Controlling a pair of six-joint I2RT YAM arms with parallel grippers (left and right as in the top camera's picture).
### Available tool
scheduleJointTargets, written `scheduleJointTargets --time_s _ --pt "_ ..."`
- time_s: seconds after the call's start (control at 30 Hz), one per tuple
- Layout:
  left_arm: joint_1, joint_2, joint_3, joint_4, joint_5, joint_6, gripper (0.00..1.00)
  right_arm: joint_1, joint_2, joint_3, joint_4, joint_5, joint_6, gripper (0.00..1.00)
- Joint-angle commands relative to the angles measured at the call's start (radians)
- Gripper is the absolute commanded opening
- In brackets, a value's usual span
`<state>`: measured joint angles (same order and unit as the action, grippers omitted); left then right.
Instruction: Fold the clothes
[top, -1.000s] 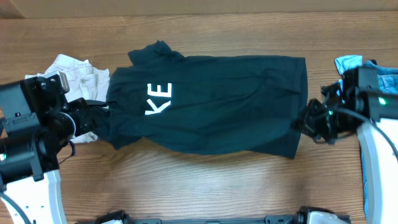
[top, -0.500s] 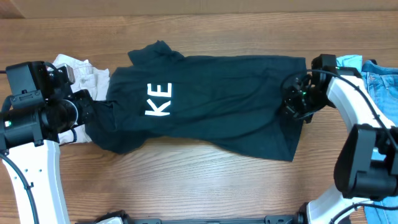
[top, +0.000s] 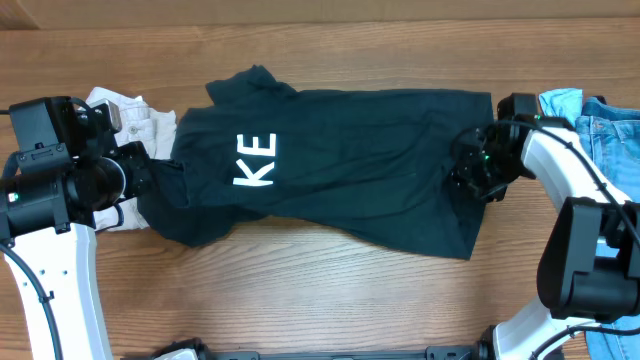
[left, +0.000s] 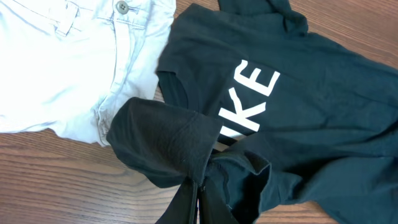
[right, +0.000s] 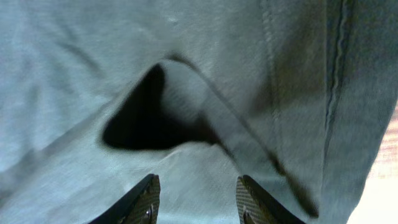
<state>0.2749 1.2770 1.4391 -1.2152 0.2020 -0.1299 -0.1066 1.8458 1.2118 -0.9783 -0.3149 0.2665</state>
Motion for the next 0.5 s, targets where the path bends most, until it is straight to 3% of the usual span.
scheduleJointTargets --time_s 0.0,0.23,0.47 --pt "-0.007 0.000 0.021 0.004 0.013 0.019 0.04 -0.001 -0.006 -0.079 0.089 -0.016 -0.005 0.43" --pt "-0.007 0.000 0.021 0.003 0.013 0.019 0.04 -0.001 -0.003 -0.140 0.228 -0.070 0.055 0.42" --pt "-0.007 0.000 0.021 -0.001 0.013 0.019 0.04 -0.001 -0.003 -0.140 0.255 -0.159 0.040 0.30"
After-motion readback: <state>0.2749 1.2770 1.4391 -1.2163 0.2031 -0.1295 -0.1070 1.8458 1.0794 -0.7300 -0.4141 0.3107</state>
